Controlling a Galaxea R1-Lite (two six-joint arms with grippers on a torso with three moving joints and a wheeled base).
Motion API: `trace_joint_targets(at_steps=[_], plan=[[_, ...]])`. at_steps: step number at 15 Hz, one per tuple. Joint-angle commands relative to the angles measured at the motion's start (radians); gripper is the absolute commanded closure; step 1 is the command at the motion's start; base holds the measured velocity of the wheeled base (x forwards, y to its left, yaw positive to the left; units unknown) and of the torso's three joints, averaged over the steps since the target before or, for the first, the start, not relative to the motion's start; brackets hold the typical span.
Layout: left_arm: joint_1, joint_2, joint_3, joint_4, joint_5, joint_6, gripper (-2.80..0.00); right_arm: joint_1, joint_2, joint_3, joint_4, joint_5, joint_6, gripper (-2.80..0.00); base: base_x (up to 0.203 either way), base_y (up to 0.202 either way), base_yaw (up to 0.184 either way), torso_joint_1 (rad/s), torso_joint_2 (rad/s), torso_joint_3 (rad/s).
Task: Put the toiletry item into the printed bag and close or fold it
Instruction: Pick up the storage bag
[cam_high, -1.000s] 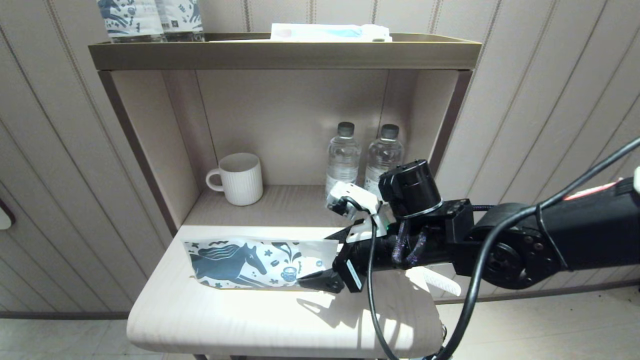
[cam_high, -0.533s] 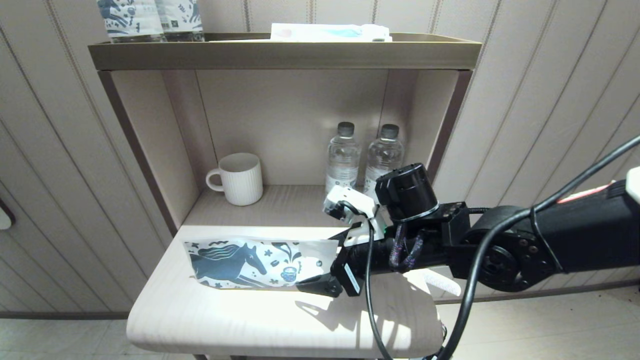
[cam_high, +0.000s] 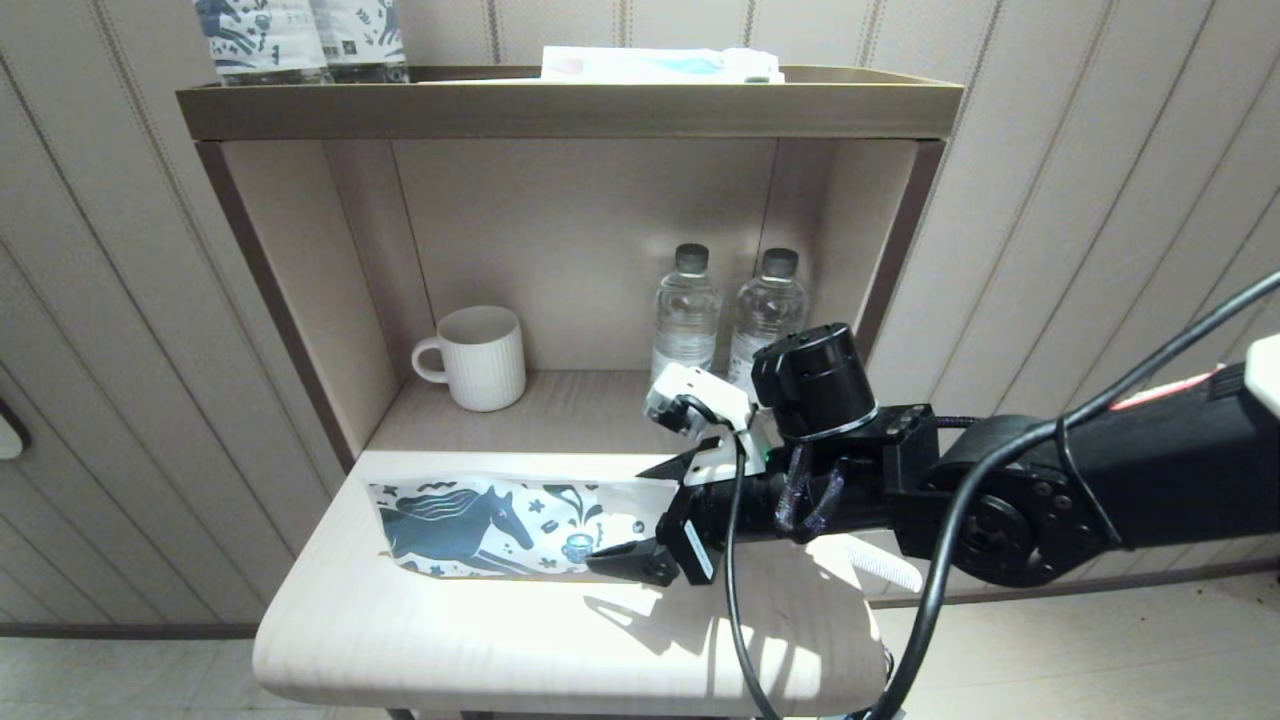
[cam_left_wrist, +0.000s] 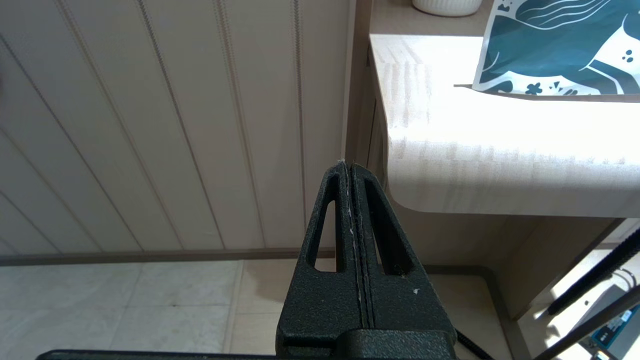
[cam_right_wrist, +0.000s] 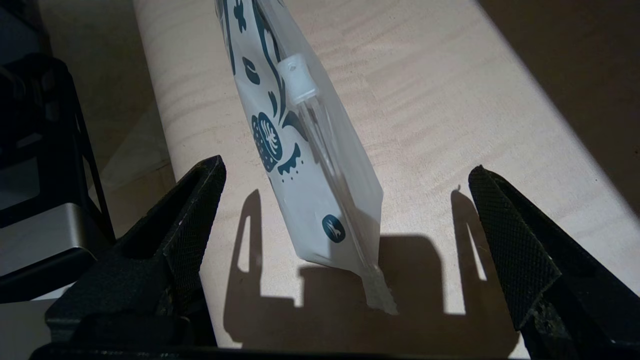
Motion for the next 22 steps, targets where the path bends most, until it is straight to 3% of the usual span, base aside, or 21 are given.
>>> trace_joint_targets(at_steps=[1, 12, 13, 22], plan=[[0.000, 0.000, 0.000, 0.000, 0.000, 0.000, 0.00, 0.000, -0.001, 0.003, -0.002, 0.003, -0.003, -2.80, 0.000, 0.000, 0.000, 0.000, 0.00, 0.000], [0.000, 0.000, 0.000, 0.000, 0.000, 0.000, 0.00, 0.005, -0.007, 0.026, -0.006, 0.001, -0.010, -2.80, 0.000, 0.000, 0.000, 0.000, 0.00, 0.000], [0.000, 0.000, 0.000, 0.000, 0.000, 0.000, 0.00, 0.005, -0.006, 0.026, -0.008, 0.000, -0.010, 0.00, 0.000, 0.000, 0.000, 0.000, 0.00, 0.000], [0.000, 0.000, 0.000, 0.000, 0.000, 0.000, 0.00, 0.005, -0.001, 0.014, -0.008, 0.005, -0.009, 0.00, 0.000, 0.000, 0.000, 0.000, 0.00, 0.000]])
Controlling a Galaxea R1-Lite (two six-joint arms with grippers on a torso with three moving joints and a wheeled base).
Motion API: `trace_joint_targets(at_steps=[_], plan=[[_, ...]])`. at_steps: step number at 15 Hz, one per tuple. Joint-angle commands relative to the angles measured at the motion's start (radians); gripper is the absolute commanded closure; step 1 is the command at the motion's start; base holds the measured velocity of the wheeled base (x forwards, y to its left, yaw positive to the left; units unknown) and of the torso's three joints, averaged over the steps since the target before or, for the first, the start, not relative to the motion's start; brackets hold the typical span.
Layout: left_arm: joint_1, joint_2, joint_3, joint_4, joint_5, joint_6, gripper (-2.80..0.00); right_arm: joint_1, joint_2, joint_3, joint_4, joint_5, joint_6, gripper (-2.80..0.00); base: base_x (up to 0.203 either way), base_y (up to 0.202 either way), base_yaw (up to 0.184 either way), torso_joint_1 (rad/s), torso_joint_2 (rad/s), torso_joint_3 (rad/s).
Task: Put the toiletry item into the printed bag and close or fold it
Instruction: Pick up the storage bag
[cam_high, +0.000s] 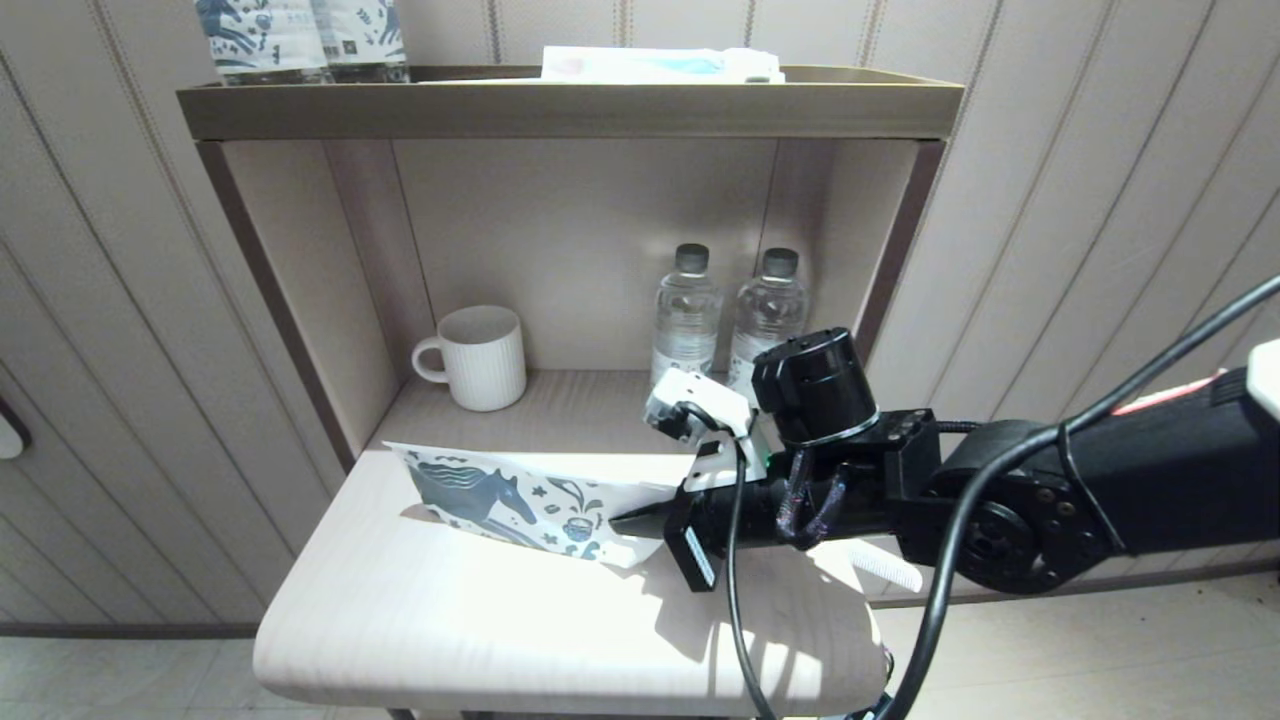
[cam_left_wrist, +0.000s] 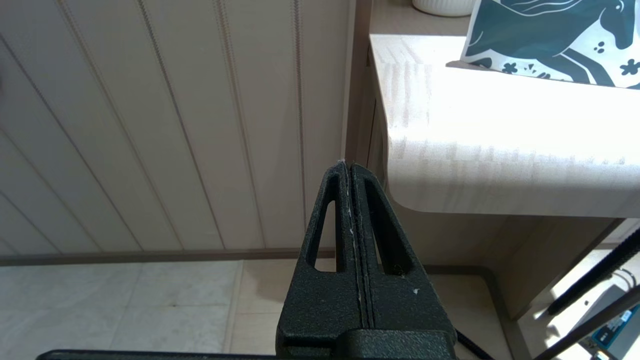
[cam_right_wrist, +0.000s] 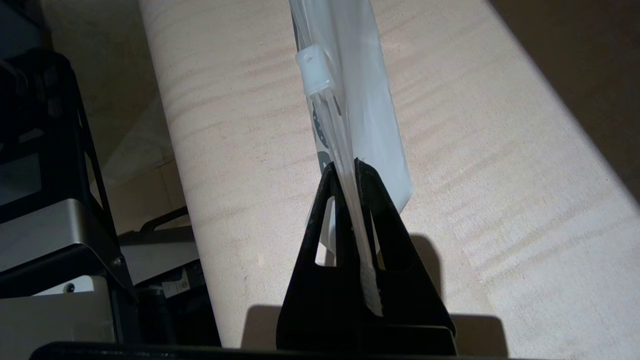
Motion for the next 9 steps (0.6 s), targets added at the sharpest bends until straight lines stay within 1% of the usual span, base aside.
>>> trace_joint_targets(at_steps=[1, 4, 6, 7, 8, 9], plan=[[0.000, 0.000, 0.000, 0.000, 0.000, 0.000, 0.00, 0.000, 0.001, 0.001, -0.002, 0.004, 0.001, 0.00, 0.000, 0.000, 0.000, 0.000, 0.00, 0.000], [0.000, 0.001, 0.000, 0.004, 0.001, 0.002, 0.00, 0.000, -0.037, 0.007, 0.002, 0.002, 0.007, 0.00, 0.000, 0.000, 0.000, 0.000, 0.00, 0.000], [0.000, 0.000, -0.011, 0.023, 0.009, 0.009, 0.00, -0.001, -0.125, 0.013, 0.010, -0.003, 0.014, 0.00, 0.000, 0.000, 0.000, 0.000, 0.00, 0.000], [0.000, 0.006, -0.043, 0.043, 0.006, 0.024, 0.00, -0.001, -0.178, 0.015, 0.020, -0.011, 0.024, 0.00, 0.000, 0.000, 0.000, 0.000, 0.00, 0.000], [0.000, 0.021, -0.102, 0.076, -0.003, 0.029, 0.00, -0.001, -0.228, 0.014, 0.044, -0.022, 0.032, 0.00, 0.000, 0.000, 0.000, 0.000, 0.00, 0.000], [0.000, 0.055, -0.187, 0.116, -0.025, 0.031, 0.00, -0.001, -0.280, 0.007, 0.100, -0.034, 0.036, 0.00, 0.000, 0.000, 0.000, 0.000, 0.00, 0.000]])
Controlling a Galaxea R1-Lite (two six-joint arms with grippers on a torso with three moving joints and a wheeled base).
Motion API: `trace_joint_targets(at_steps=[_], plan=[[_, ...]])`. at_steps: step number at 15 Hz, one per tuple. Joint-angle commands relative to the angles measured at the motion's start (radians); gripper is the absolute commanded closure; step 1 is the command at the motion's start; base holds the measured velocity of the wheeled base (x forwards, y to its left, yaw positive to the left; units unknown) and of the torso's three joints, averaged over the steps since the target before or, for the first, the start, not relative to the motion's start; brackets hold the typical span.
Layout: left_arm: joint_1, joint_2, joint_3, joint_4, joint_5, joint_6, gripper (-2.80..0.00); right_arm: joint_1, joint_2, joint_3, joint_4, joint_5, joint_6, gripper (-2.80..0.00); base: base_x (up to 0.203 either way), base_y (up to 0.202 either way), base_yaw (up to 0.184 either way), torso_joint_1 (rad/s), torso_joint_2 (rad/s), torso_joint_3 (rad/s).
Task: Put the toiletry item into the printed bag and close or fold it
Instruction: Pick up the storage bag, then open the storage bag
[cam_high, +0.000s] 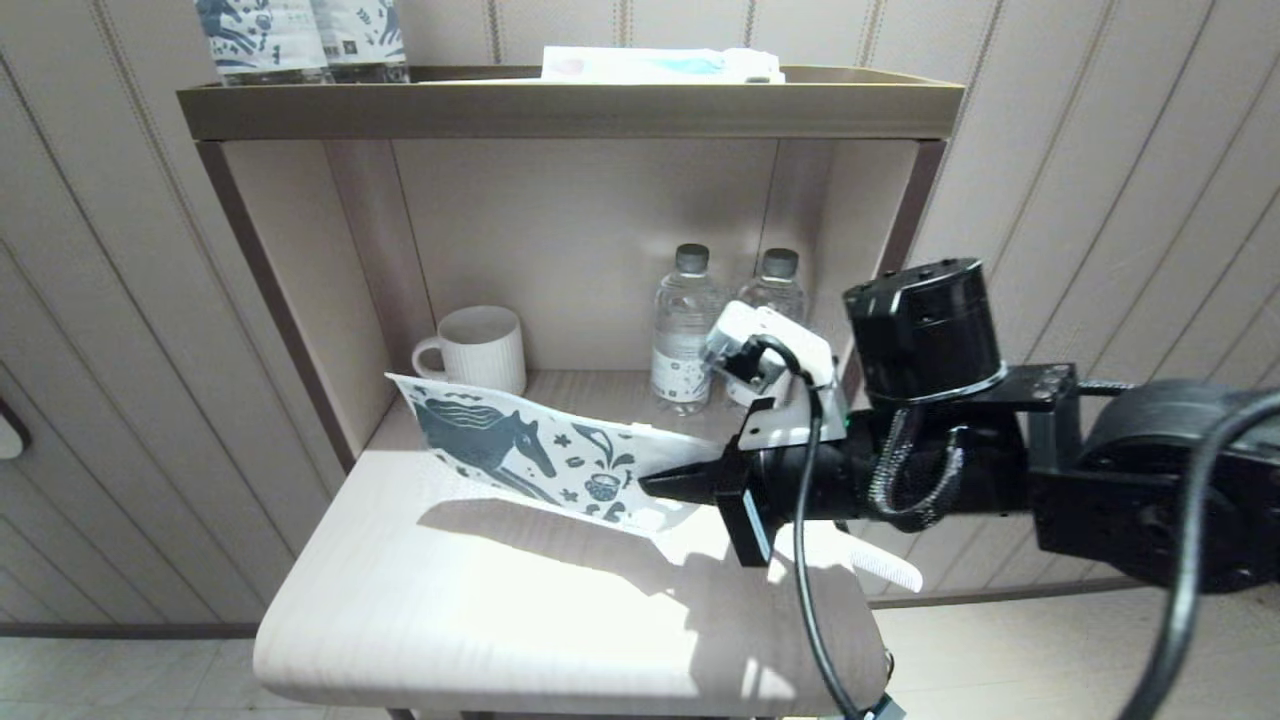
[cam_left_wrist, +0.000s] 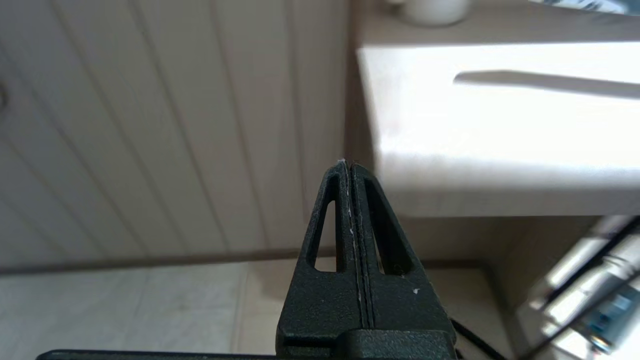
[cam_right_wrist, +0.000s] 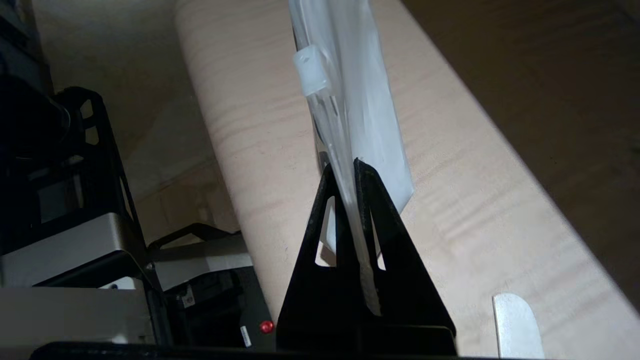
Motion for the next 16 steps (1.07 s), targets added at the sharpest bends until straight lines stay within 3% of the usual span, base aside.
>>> trace_joint_targets(at_steps=[1, 4, 6, 9, 13, 16], plan=[[0.000, 0.089, -0.122, 0.031, -0.037, 0.000, 0.00, 0.003, -0.127, -0.021, 0.089, -0.007, 0.000, 0.00, 0.000, 0.000, 0.000, 0.000, 0.00, 0.000], [0.000, 0.401, -0.329, 0.068, -0.182, -0.009, 0.00, 0.023, -0.201, -0.147, 0.440, -0.035, -0.026, 0.00, 0.000, 0.000, 0.000, 0.000, 0.00, 0.000], [0.000, 0.616, -0.493, 0.078, -0.318, -0.011, 0.00, 0.042, -0.205, -0.262, 0.671, -0.044, -0.074, 0.00, 0.000, 0.000, 0.000, 0.000, 0.00, 0.000], [-0.035, 0.900, -0.728, 0.089, -0.508, 0.002, 0.00, 0.087, -0.121, -0.453, 0.900, -0.053, -0.122, 0.00, 0.000, 0.000, 0.000, 0.000, 0.00, 0.000], [-0.231, 1.170, -0.916, 0.092, -0.592, 0.068, 0.00, 0.148, 0.084, -0.678, 1.088, -0.160, -0.157, 0.00, 0.000, 0.000, 0.000, 0.000, 0.00, 0.000], [-0.293, 1.303, -0.986, 0.088, -0.602, 0.130, 0.00, 0.158, 0.190, -0.798, 1.099, -0.204, -0.161, 0.00, 0.000, 0.000, 0.000, 0.000, 0.00, 0.000]])
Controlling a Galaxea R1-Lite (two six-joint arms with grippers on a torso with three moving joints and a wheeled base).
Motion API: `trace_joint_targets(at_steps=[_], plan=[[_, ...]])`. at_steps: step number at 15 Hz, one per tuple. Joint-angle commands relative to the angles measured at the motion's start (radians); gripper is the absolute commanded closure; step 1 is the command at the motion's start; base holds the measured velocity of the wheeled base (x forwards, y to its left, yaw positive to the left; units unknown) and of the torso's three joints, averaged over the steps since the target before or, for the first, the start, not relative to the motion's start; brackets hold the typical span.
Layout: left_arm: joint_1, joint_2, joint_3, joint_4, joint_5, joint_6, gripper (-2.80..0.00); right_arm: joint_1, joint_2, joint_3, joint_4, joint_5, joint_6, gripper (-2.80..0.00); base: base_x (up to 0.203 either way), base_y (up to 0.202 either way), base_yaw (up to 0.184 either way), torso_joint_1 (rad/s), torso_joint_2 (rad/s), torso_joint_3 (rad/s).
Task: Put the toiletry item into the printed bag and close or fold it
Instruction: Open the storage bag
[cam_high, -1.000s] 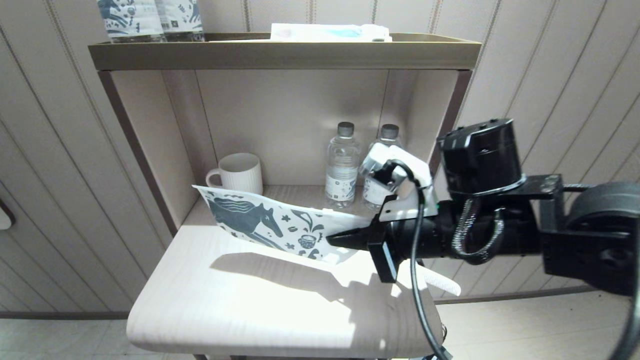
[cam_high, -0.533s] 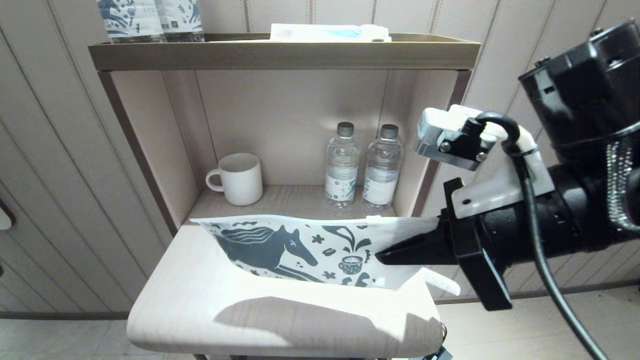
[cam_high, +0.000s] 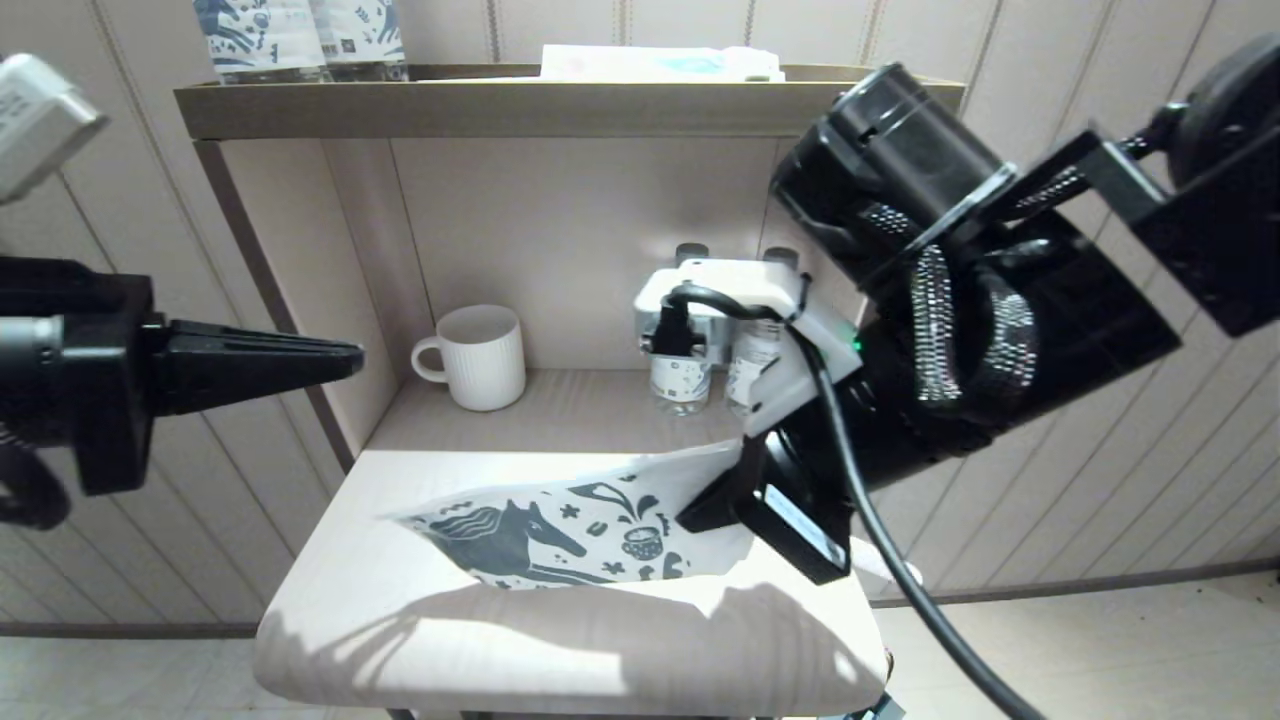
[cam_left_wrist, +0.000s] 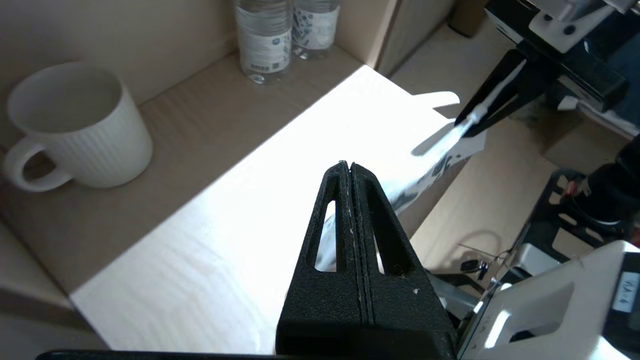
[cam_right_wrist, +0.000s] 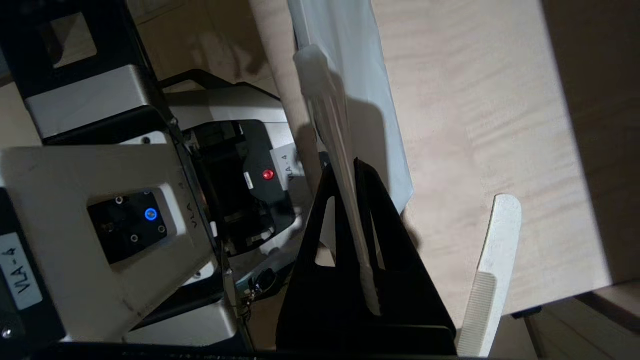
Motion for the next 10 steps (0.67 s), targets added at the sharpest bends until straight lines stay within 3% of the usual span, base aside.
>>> trace_joint_targets(at_steps=[1, 6, 10], plan=[[-0.025, 0.119, -0.039, 0.000, -0.006, 0.007, 0.00, 0.010, 0.097, -0.065, 0.005, -0.001, -0.002, 0.00, 0.000, 0.000, 0.000, 0.000, 0.00, 0.000], [-0.032, 0.117, 0.028, -0.050, -0.072, 0.031, 0.00, 0.044, 0.134, -0.075, -0.115, -0.005, -0.009, 0.00, 0.000, 0.000, 0.000, 0.000, 0.00, 0.000], [-0.031, 0.092, 0.057, -0.109, -0.083, 0.033, 0.00, 0.070, 0.124, -0.066, -0.296, -0.080, -0.008, 0.00, 0.000, 0.000, 0.000, 0.000, 0.00, 0.000]])
